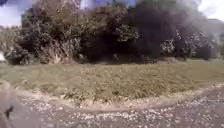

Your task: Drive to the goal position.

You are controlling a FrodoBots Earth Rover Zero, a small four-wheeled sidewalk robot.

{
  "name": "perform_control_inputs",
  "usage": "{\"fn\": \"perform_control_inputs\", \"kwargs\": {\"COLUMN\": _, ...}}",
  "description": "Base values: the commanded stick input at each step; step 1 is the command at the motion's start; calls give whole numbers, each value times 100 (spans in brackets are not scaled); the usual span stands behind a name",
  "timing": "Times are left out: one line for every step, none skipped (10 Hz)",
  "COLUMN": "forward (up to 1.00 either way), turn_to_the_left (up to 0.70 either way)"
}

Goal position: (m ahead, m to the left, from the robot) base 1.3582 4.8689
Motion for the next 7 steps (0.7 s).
{"fn": "perform_control_inputs", "kwargs": {"forward": 0, "turn_to_the_left": 100}}
{"fn": "perform_control_inputs", "kwargs": {"forward": 0, "turn_to_the_left": 100}}
{"fn": "perform_control_inputs", "kwargs": {"forward": 0, "turn_to_the_left": 100}}
{"fn": "perform_control_inputs", "kwargs": {"forward": 0, "turn_to_the_left": 100}}
{"fn": "perform_control_inputs", "kwargs": {"forward": 0, "turn_to_the_left": 100}}
{"fn": "perform_control_inputs", "kwargs": {"forward": 0, "turn_to_the_left": 100}}
{"fn": "perform_control_inputs", "kwargs": {"forward": 0, "turn_to_the_left": 100}}
